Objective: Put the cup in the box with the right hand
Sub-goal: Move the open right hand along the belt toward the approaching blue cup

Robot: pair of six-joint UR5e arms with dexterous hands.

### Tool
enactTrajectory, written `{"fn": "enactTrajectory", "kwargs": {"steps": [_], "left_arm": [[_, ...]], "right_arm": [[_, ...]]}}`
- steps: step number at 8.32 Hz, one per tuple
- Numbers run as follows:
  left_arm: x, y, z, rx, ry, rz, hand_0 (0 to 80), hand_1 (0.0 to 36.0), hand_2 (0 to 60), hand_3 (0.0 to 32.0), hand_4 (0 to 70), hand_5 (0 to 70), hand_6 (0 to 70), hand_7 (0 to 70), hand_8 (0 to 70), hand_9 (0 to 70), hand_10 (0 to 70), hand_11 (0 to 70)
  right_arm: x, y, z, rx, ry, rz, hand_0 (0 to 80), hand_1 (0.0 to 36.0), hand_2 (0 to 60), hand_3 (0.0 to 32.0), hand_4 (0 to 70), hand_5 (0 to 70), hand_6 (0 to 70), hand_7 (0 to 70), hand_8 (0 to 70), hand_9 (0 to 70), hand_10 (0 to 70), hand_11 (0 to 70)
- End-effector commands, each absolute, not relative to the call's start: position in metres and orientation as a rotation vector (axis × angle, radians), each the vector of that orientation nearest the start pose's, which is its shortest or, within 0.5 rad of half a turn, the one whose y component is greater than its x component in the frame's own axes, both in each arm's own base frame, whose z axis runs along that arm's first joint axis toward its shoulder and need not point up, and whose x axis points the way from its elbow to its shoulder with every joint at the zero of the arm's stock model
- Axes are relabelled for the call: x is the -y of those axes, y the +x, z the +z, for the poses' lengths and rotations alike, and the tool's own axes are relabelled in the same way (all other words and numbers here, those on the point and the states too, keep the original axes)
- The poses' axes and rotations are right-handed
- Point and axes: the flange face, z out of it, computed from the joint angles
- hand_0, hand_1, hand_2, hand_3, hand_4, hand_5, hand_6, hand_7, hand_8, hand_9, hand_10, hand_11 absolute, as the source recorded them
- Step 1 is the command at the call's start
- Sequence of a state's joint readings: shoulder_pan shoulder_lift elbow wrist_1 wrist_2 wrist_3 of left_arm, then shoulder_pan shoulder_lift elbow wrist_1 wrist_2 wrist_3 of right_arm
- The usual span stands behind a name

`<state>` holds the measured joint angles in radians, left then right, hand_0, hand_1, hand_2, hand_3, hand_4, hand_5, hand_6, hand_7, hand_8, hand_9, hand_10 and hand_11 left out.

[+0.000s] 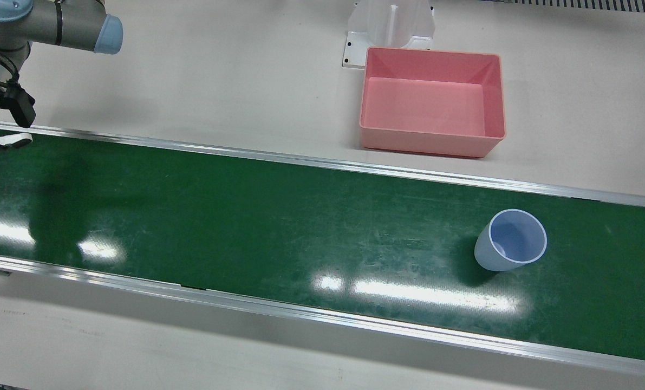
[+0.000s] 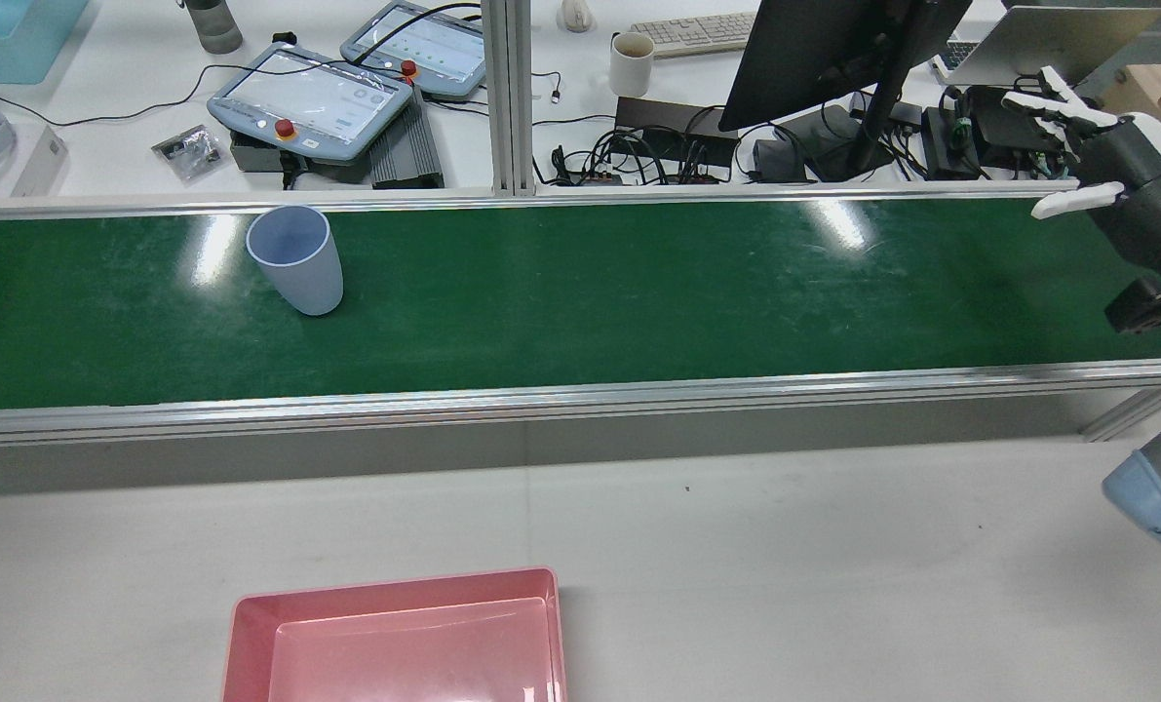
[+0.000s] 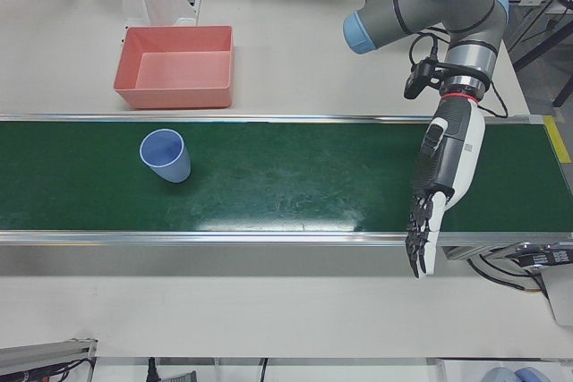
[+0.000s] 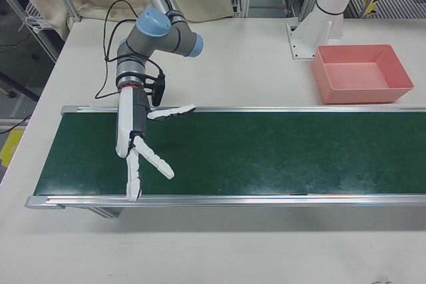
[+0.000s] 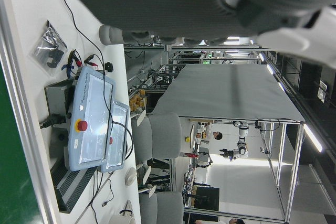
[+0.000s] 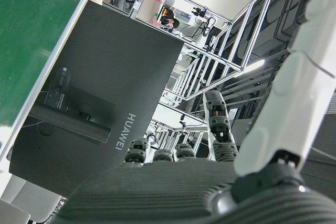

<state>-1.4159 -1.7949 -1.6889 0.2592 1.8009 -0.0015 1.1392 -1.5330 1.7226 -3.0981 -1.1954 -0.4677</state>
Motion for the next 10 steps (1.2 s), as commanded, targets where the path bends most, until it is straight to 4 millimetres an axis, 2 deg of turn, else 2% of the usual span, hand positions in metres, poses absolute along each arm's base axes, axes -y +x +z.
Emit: {"fn": "enactTrajectory", "kwargs": {"steps": [1, 3, 6, 8, 10], "left_arm": [[0.58, -0.021, 0.536, -2.094, -0.39, -1.922, 0.0, 0.0, 0.0, 0.0, 0.0, 0.0, 0.0, 0.0, 0.0, 0.0, 0.0, 0.0], [0.579, -0.021, 0.537, -2.093, -0.39, -1.924, 0.0, 0.0, 0.0, 0.0, 0.0, 0.0, 0.0, 0.0, 0.0, 0.0, 0.0, 0.0], [0.579, -0.021, 0.537, -2.093, -0.39, -1.924, 0.0, 0.0, 0.0, 0.0, 0.0, 0.0, 0.0, 0.0, 0.0, 0.0, 0.0, 0.0], [0.58, -0.021, 0.536, -2.094, -0.39, -1.922, 0.0, 0.0, 0.0, 0.0, 0.0, 0.0, 0.0, 0.0, 0.0, 0.0, 0.0, 0.0], [0.579, -0.022, 0.536, -2.093, -0.39, -1.924, 0.0, 0.0, 0.0, 0.0, 0.0, 0.0, 0.0, 0.0, 0.0, 0.0, 0.0, 0.0]], "right_arm": [[0.538, -0.061, 0.588, -2.653, -0.478, -2.109, 52.0, 8.3, 0.0, 0.0, 6.9, 5.3, 3.3, 4.1, 0.5, 2.9, 4.4, 8.3], [0.539, -0.064, 0.587, -2.657, -0.469, -2.107, 52.1, 8.3, 0.0, 0.0, 4.8, 5.5, 3.3, 4.0, 0.6, 3.1, 4.5, 8.5], [0.538, -0.072, 0.586, -2.669, -0.454, -2.111, 51.7, 8.0, 0.0, 0.0, 7.6, 5.2, 3.4, 5.0, 0.9, 3.5, 4.5, 8.5], [0.535, -0.068, 0.59, -2.654, -0.465, -2.134, 52.4, 8.1, 0.0, 0.0, 11.6, 5.0, 3.6, 6.2, 0.0, 2.2, 4.3, 8.1], [0.529, -0.063, 0.588, -2.6, -0.512, -2.192, 52.4, 10.0, 0.0, 0.0, 13.9, 4.9, 3.9, 8.7, 0.0, 0.7, 3.9, 7.4]]}}
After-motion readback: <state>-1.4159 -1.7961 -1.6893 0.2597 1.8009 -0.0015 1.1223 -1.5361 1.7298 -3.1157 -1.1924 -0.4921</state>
